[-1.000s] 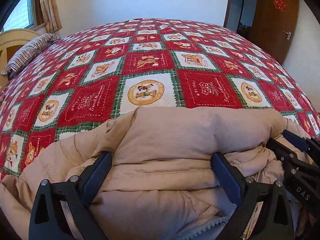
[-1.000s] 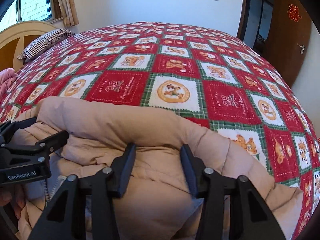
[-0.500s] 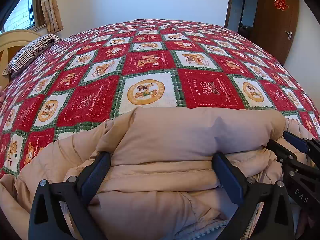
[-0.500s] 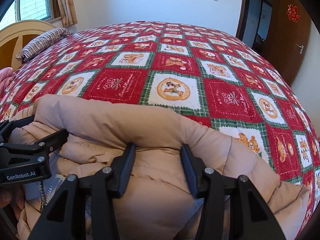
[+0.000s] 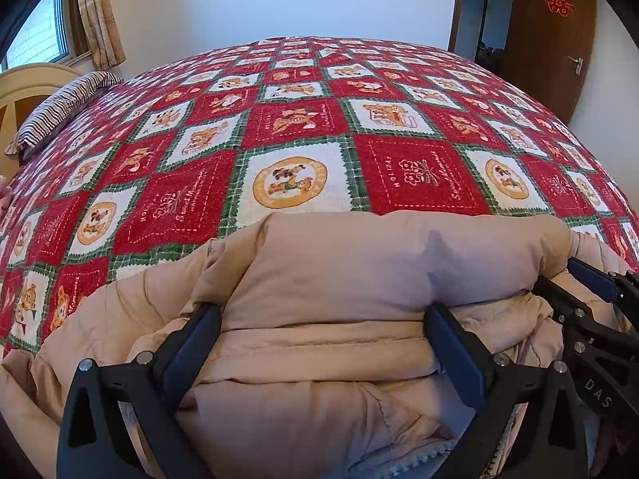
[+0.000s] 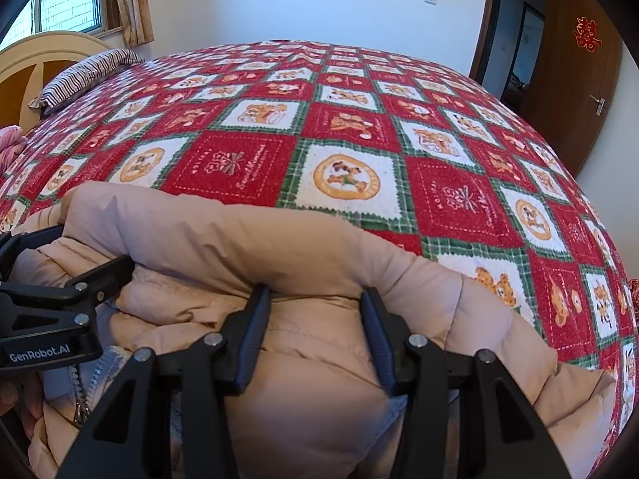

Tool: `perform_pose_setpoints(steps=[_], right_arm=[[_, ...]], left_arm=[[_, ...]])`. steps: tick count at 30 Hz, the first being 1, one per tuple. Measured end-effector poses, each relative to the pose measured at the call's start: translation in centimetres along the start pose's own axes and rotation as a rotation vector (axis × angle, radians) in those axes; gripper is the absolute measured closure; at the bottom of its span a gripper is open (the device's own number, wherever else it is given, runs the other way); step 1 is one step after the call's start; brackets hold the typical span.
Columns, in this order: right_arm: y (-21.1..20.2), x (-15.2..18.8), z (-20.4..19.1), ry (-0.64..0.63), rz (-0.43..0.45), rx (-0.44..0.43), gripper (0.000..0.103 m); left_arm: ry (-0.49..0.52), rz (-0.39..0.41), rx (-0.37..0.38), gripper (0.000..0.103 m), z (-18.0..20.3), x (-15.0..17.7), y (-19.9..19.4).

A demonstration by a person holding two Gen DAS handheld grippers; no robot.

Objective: Fold large clothes

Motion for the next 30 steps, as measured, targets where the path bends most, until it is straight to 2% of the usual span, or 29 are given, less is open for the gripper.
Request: perform_pose_setpoints(steps=[14,18,19,21,23,24,26,28,30], right_arm=[[0.3,-0.1,-0.4,-0.022,-0.013,0.03,0.052],[0.3,-0.4,-0.8,-0.055,-0.033,0.062,0.05],[-0.1,-0.6,-0.9,-0.07,-0.048,0.07,0.047],[-2.1,-0.9,-0.5,-0.085,-0.061,0.097,0.028],[-5.2,-0.5,0.0,-0.04,0.003,0.052,0.023],[-7.3,0.3,0.4,-0.014,0.025,0.022,0.016],[-9.7,2.1,0.8,0.009,0.021,-0.019,0.011],[-12.1,5.0,1.9,0.046,0.006,-0.048,0.011],[-14.8,8.9,4.0,0.109,-0.004,-0.07,0.011]], left_arm=[[0.027,0.0,-0.033,0.001,0.4,0.0,0.1],[0.055,-0.05,-0.035,0.001,0.3,-1.1,-0.4],[0.052,-0.045,-0.038,0.001,0.0,-1.4,-1.4],[0.041,0.028,0.014,0.001,-1.3,-1.9,-5.5],[0.052,0.11,0.035,0.001,-2.9,-1.5,-9.8],[0.063,0.126,0.029,0.001,-3.5,-1.0,-11.2],[0.073,0.177,0.028,0.001,-6.2,1.5,-14.9],[0.07,0.21,0.037,0.001,-8.2,3.9,-17.2],[0.071,0.213,0.04,0.001,-10.6,7.6,-19.3]])
Point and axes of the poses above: each gripper's, at about its wrist camera, not at the fingertips, and y roughly the way its jaws point, z to its right, x to its underside, the point moved 3 cm from there along y, roughly the way its jaws point, and after that the axes turned 12 degrees about -x, right-handed, at the moved point
